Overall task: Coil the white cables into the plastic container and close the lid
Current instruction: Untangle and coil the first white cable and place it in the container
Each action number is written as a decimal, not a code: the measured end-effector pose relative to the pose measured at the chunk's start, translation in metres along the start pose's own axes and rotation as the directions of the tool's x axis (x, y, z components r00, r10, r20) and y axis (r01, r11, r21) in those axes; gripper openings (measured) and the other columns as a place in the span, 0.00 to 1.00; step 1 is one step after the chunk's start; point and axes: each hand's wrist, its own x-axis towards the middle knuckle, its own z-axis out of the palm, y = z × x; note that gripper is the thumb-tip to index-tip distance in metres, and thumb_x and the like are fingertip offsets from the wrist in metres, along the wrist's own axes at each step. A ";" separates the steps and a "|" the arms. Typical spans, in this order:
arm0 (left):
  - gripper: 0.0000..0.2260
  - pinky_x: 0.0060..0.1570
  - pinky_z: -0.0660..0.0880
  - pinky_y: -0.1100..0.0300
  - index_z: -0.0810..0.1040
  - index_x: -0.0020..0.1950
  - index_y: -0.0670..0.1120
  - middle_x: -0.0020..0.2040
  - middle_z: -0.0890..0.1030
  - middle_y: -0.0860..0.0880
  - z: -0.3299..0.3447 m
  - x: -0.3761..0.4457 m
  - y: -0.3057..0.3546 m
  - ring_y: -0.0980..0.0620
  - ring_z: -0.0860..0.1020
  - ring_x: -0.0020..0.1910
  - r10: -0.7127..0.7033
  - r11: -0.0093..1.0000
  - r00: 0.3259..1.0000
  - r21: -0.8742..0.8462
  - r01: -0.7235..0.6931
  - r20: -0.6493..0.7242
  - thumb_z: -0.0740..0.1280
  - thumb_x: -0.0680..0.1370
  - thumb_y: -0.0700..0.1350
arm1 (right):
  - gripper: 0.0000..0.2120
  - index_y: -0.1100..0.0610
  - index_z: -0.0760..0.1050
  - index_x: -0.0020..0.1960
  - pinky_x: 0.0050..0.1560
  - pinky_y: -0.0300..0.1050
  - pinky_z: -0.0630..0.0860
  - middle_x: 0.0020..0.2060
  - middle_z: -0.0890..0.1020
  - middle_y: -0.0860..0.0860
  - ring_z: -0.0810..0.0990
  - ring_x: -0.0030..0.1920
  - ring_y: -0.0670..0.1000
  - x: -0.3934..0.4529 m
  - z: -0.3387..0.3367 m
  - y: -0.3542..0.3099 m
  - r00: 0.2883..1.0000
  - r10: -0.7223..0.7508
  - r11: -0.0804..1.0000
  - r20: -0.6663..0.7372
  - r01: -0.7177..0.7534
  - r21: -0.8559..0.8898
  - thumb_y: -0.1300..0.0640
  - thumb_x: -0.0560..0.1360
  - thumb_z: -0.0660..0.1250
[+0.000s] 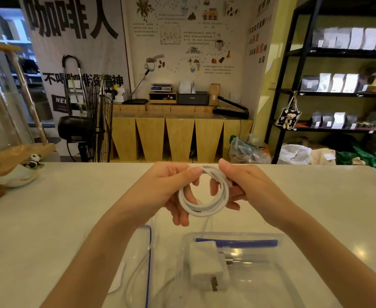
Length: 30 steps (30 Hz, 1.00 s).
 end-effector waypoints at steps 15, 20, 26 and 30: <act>0.09 0.24 0.75 0.65 0.78 0.41 0.44 0.30 0.81 0.47 0.027 -0.006 -0.002 0.52 0.79 0.25 -0.301 0.930 0.861 0.324 0.172 0.409 0.62 0.76 0.48 | 0.27 0.58 0.78 0.29 0.31 0.41 0.67 0.22 0.72 0.51 0.67 0.24 0.49 -0.059 -0.029 0.019 0.933 0.172 0.960 0.315 -0.088 -0.265 0.34 0.66 0.63; 0.10 0.28 0.77 0.65 0.79 0.46 0.44 0.38 0.82 0.48 0.057 0.007 -0.020 0.53 0.81 0.31 -0.238 0.933 0.947 0.322 0.161 0.216 0.63 0.76 0.49 | 0.15 0.52 0.80 0.41 0.32 0.37 0.74 0.26 0.81 0.47 0.77 0.28 0.44 -0.072 -0.044 0.024 0.961 0.257 0.937 0.102 -0.222 -0.268 0.42 0.65 0.64; 0.09 0.28 0.77 0.63 0.78 0.52 0.42 0.40 0.83 0.46 0.082 0.023 -0.042 0.53 0.81 0.31 -0.247 0.845 0.952 0.522 0.119 0.183 0.62 0.77 0.45 | 0.10 0.57 0.78 0.45 0.28 0.41 0.79 0.34 0.86 0.52 0.84 0.32 0.50 -0.075 -0.055 0.036 0.834 0.551 0.745 0.016 -0.483 -0.459 0.51 0.69 0.71; 0.09 0.24 0.73 0.70 0.79 0.50 0.43 0.38 0.84 0.46 0.093 0.038 -0.047 0.54 0.79 0.28 -0.256 0.712 0.941 0.702 0.028 0.222 0.62 0.77 0.45 | 0.10 0.62 0.78 0.43 0.27 0.39 0.80 0.33 0.85 0.56 0.84 0.30 0.49 -0.068 -0.053 0.041 0.788 0.615 0.641 -0.016 -0.512 -0.571 0.55 0.70 0.70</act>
